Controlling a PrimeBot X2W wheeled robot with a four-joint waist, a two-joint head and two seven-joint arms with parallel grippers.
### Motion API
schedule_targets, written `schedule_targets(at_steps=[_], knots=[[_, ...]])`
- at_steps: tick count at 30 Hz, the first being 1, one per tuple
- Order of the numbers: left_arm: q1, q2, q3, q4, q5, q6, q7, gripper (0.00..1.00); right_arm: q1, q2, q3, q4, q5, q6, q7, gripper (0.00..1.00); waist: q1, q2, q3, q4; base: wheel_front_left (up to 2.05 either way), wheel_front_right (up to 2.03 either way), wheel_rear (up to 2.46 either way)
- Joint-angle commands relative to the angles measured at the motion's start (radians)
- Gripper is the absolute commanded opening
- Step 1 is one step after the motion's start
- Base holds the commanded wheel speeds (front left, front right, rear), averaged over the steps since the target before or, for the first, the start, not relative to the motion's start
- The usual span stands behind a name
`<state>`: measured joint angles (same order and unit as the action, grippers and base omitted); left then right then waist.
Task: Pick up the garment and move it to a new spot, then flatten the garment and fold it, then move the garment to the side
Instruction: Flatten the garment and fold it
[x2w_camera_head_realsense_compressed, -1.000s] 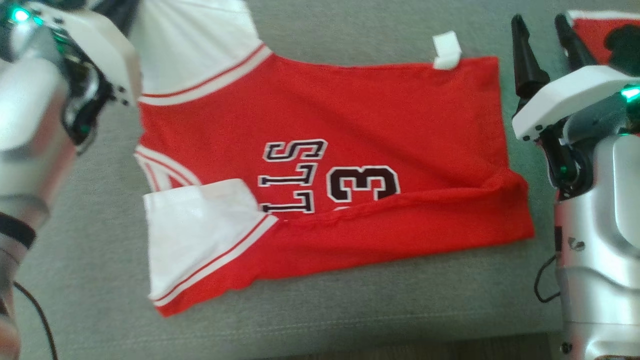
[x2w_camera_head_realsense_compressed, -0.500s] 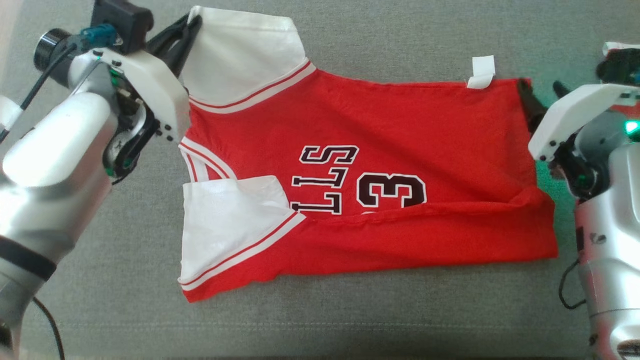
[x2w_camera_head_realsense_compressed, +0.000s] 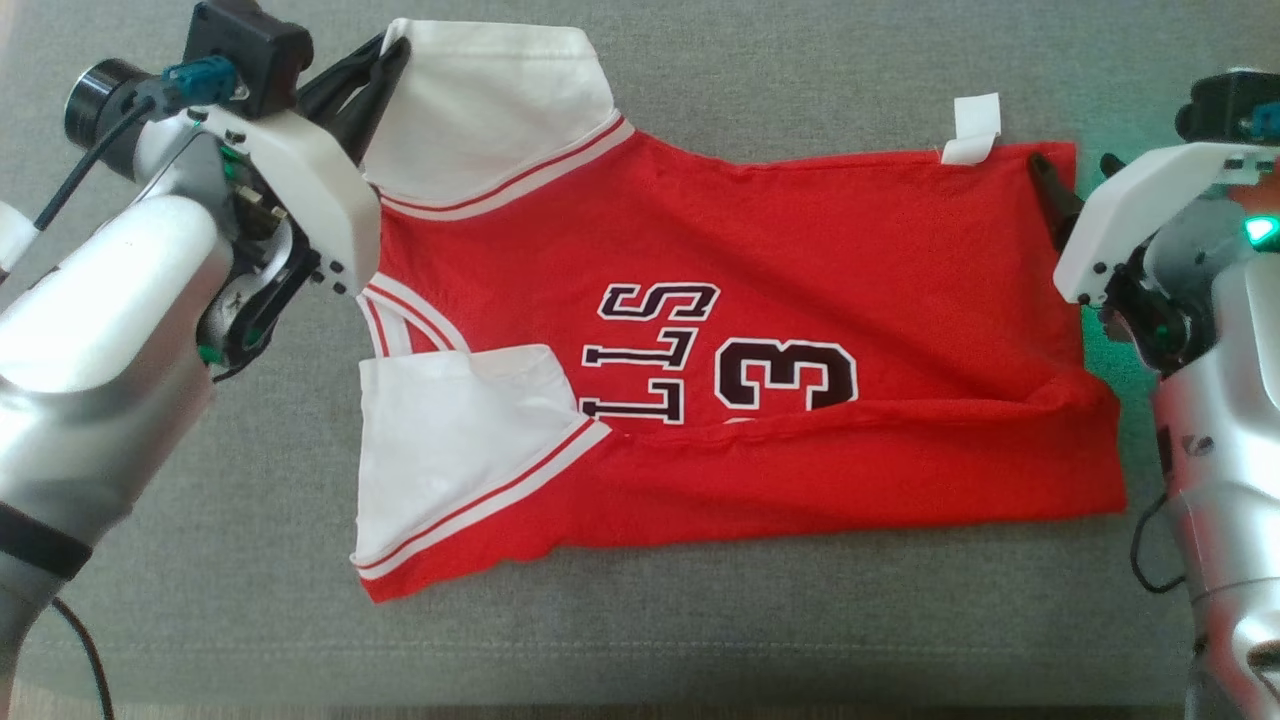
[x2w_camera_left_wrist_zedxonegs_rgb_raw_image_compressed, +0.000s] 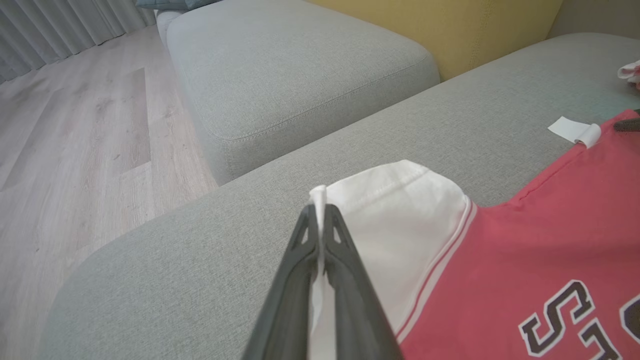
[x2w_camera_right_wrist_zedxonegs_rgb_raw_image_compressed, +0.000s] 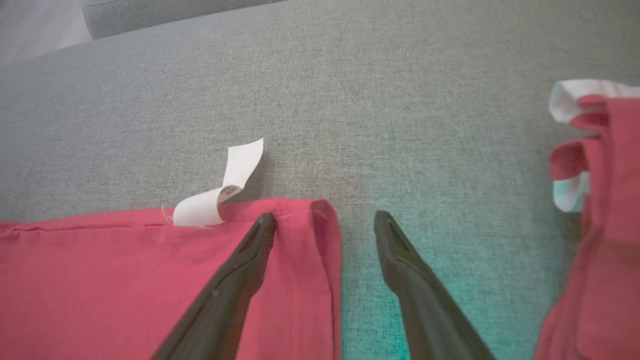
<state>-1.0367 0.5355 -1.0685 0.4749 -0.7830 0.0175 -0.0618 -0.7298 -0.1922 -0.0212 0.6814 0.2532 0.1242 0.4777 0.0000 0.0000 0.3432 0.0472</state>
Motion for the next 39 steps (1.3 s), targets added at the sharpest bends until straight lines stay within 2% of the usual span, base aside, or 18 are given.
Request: schedule_targets(at_steps=[1,5,6,7,11,20,34,39], knots=[[-0.047,0.049,0.041,-0.026,0.007,0.009,0.002,0.0,-0.042,-0.006,0.026,-0.02,-0.012,0.007,-0.014,1.0,0.0,0.0,0.008,0.002,0.0,0.0,0.0],[-0.053,0.052,0.042,-0.036,0.007,0.014,0.004,0.0,-0.064,-0.012,0.054,0.01,-0.016,0.007,-0.011,1.0,0.0,0.0,0.021,0.004,0.0,0.0,0.0],[-0.054,0.053,0.042,-0.035,0.006,0.015,0.005,0.0,-0.068,-0.014,0.063,0.018,-0.013,0.007,-0.008,0.21,0.0,0.0,0.024,0.004,0.0,0.0,0.0],[-0.055,0.053,0.042,-0.032,0.006,0.015,0.006,0.0,-0.073,-0.017,0.073,0.023,-0.011,0.007,-0.008,0.0,0.0,0.0,0.025,0.003,0.0,0.0,0.0],[-0.06,0.058,0.04,-0.017,0.011,0.019,0.004,0.0,-0.096,-0.021,0.091,0.03,0.01,0.007,-0.037,0.0,0.0,0.0,0.029,-0.001,0.0,0.0,0.0],[-0.119,0.057,0.071,0.065,0.015,0.02,-0.045,0.0,-0.181,-0.022,0.083,0.032,0.038,0.007,-0.175,0.0,0.0,0.0,0.048,-0.008,0.0,0.0,0.0],[-0.273,-0.023,0.097,0.253,0.053,0.006,-0.146,0.0,-0.359,0.002,0.074,0.134,0.031,0.007,-0.369,0.0,0.0,0.0,0.1,-0.001,0.0,0.0,0.0],[-0.277,-0.061,0.098,0.311,0.069,0.001,-0.183,0.0,-0.372,0.013,0.089,0.194,0.041,0.007,-0.411,0.0,0.0,0.0,0.1,0.0,0.0,0.0,0.0]])
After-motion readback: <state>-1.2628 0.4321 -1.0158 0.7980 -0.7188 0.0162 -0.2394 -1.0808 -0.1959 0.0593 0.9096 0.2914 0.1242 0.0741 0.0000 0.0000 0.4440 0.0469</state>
